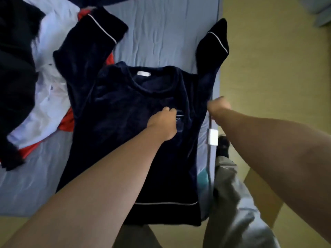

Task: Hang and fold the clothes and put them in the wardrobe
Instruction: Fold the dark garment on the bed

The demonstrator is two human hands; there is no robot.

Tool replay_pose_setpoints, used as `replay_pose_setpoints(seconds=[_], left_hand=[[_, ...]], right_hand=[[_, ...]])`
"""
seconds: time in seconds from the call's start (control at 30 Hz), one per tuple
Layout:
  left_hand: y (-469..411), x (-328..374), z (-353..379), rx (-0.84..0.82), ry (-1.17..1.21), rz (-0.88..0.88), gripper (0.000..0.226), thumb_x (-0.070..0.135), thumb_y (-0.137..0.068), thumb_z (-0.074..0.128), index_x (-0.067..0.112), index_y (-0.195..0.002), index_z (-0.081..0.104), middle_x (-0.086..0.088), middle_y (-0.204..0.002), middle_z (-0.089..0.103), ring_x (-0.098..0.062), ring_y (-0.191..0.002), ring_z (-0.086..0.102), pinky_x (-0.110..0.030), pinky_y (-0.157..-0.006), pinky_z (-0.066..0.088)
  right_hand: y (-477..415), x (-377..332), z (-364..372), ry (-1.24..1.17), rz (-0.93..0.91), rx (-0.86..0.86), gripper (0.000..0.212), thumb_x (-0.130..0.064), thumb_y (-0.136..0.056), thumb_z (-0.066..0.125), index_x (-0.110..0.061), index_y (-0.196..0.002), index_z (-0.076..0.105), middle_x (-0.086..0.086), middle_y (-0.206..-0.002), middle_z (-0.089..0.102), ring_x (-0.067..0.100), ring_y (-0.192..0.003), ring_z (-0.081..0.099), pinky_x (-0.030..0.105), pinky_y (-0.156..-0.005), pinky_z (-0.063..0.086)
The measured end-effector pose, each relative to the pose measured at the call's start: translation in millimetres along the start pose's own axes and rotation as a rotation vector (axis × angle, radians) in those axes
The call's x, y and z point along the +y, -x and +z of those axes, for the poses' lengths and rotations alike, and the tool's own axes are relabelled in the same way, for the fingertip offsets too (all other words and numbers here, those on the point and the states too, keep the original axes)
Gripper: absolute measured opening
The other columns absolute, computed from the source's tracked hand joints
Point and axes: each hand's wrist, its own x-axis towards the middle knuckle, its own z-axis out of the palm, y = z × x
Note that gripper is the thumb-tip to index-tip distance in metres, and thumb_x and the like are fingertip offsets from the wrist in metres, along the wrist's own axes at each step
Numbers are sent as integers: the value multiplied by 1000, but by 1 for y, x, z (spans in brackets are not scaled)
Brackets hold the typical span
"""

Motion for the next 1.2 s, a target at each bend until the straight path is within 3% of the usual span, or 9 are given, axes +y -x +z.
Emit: replay_pose_setpoints(seconds=[0.17,0.33,0.57,0.63,0.7,0.83,1.03,1.1,1.2], left_hand=[[-119,67,14,65,144,-119,51,5,-96,52,19,-145,42,-4,-140,44,-27,-114,55,-40,-87,52],[-172,95,35,55,102,-255,67,21,-98,60,19,-155,24,-7,-151,35,-27,-127,47,-39,-93,52],[-178,97,36,-27,185,-436,85,24,-94,66,24,-160,13,-6,-161,25,-31,-140,39,-41,-107,42],[-181,94,31,-51,169,-442,91,29,-91,69,29,-160,10,-7,-161,25,-32,-141,37,-44,-109,42],[-185,93,29,-60,146,-433,96,38,-88,73,34,-160,8,-8,-161,23,-33,-143,34,-47,-110,42],[-194,94,29,-82,84,-384,100,49,-86,72,39,-159,5,-12,-163,16,-34,-146,25,-49,-114,37],[-201,100,29,-82,21,-345,103,61,-81,72,41,-159,7,-7,-168,-2,-33,-149,16,-50,-116,34],[-206,106,28,-86,-25,-343,105,67,-79,70,42,-158,5,-6,-168,-5,-33,-149,15,-50,-116,34],[-215,119,31,-85,-93,-329,108,75,-77,65,43,-158,1,-6,-168,-9,-33,-149,13,-52,-115,33]], right_hand=[[-129,-53,-22,-263,-58,-67,76,-60,-84,67,-6,-136,52,13,-129,63,30,-113,63,41,-99,51],[-187,-70,-40,-381,30,-435,45,-28,-84,72,-10,-123,58,3,-106,65,18,-83,61,27,-60,46],[-181,-12,-80,-1274,498,-742,47,-46,-81,70,-12,-113,71,14,-108,74,35,-95,73,50,-89,57],[-177,-4,-77,-1414,574,-806,57,-62,-88,59,-10,-109,69,12,-102,73,29,-81,73,32,-68,57],[-175,2,-71,-1469,663,-810,49,-59,-93,54,-11,-95,61,2,-81,61,14,-50,53,18,-42,33],[-175,11,-68,-1380,723,-813,35,-39,-90,67,-18,-64,56,-7,-57,41,8,-38,23,19,-33,16],[-166,40,-96,-1243,541,-552,12,-29,-85,74,-21,-83,65,-5,-67,60,9,-45,46,20,-42,35],[-157,53,-112,-1320,461,-483,22,-29,-83,78,-17,-100,74,-1,-92,76,17,-76,73,31,-70,56],[-142,72,-129,-1495,424,-412,42,-24,-81,81,-18,-122,71,5,-116,75,27,-106,72,41,-94,55]])
